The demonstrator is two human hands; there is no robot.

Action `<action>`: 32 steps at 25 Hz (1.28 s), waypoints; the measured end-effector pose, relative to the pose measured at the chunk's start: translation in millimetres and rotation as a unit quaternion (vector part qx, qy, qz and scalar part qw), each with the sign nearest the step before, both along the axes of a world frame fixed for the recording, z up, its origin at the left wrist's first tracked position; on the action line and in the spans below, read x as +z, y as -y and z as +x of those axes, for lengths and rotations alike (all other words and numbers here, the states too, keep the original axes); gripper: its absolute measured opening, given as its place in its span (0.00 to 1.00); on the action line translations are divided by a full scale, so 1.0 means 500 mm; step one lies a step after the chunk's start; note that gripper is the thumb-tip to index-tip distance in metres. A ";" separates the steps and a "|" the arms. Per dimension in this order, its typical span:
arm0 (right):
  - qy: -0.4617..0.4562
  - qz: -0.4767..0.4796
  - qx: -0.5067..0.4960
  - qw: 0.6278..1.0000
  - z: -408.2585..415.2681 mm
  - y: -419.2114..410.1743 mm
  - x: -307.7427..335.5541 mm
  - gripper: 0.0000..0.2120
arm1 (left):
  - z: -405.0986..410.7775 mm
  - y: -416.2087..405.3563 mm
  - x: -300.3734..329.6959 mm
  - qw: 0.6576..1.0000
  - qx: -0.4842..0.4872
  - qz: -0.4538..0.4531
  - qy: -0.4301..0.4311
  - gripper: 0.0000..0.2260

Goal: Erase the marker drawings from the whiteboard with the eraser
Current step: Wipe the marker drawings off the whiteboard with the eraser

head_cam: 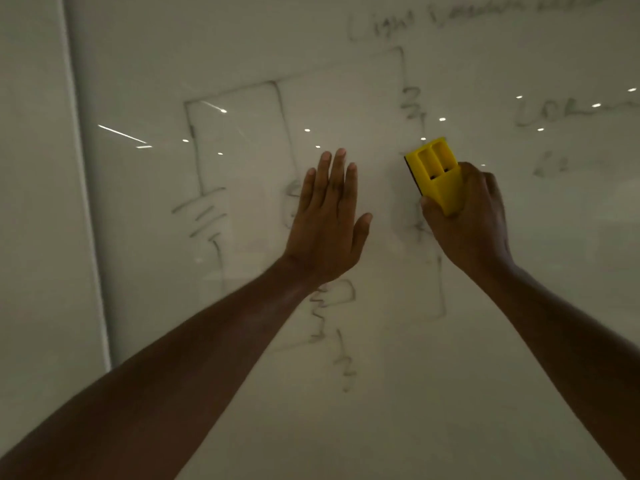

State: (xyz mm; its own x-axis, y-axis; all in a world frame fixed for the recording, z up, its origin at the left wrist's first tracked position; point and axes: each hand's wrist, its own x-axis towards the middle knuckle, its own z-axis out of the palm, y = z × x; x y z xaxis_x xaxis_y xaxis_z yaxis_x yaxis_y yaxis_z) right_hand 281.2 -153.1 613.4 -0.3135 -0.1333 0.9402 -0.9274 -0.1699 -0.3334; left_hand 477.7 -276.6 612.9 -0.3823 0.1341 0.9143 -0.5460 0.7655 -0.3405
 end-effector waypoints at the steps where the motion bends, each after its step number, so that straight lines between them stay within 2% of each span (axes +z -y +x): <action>1: -0.010 -0.002 -0.002 1.000 0.013 0.012 0.021 0.29 | 0.025 0.014 0.018 1.000 0.006 -0.004 -0.008 0.31; 6: -0.078 -0.010 -0.016 0.997 0.104 0.095 0.131 0.28 | 0.182 0.095 0.095 0.997 0.074 -0.002 -0.031 0.32; 11: -0.135 0.012 -0.077 0.988 0.162 0.159 0.224 0.35 | 0.289 0.175 0.143 0.990 0.126 0.013 -0.056 0.33; 15: -0.202 0.000 -0.151 0.968 0.161 0.191 0.271 0.31 | 0.332 0.218 0.168 0.990 0.126 0.019 -0.067 0.32; 17: -0.179 -0.022 -0.186 0.966 0.156 0.197 0.301 0.28 | 0.345 0.234 0.183 0.990 0.122 0.014 -0.075 0.32; 20: -0.084 -0.036 -0.176 0.980 0.193 0.218 0.344 0.26 | 0.365 0.253 0.200 0.988 0.113 0.032 -0.100 0.32; 21: -0.107 -0.042 -0.172 0.978 0.224 0.228 0.343 0.26 | 0.371 0.259 0.200 0.988 0.109 0.036 -0.104 0.32; 23: -0.269 -0.064 -0.146 0.950 0.291 0.259 0.310 0.25 | 0.381 0.272 0.195 0.989 0.102 0.033 -0.105 0.31; 25: -0.479 -0.040 -0.107 0.870 0.338 0.299 0.259 0.23 | 0.390 0.284 0.187 0.989 0.100 0.032 -0.109 0.31; 26: -0.552 -0.012 -0.108 0.827 0.352 0.312 0.244 0.21 | 0.395 0.290 0.184 0.988 0.100 0.031 -0.113 0.30; 27: -0.591 0.012 -0.118 0.798 0.357 0.318 0.247 0.21 | 0.401 0.296 0.183 0.988 0.102 0.032 -0.115 0.30; 28: -0.591 0.024 -0.133 0.795 0.355 0.320 0.269 0.21 | 0.407 0.301 0.182 0.987 0.104 0.033 -0.114 0.29; 29: -0.555 0.029 -0.150 0.818 0.355 0.320 0.301 0.21 | 0.414 0.305 0.181 0.988 0.105 0.037 -0.111 0.29; 31: -0.399 0.005 -0.173 0.901 0.356 0.311 0.371 0.22 | 0.427 0.310 0.182 0.989 0.099 0.048 -0.102 0.29; 32: -0.325 -0.012 -0.174 0.929 0.363 0.307 0.395 0.22 | 0.434 0.312 0.183 0.990 0.091 0.052 -0.096 0.28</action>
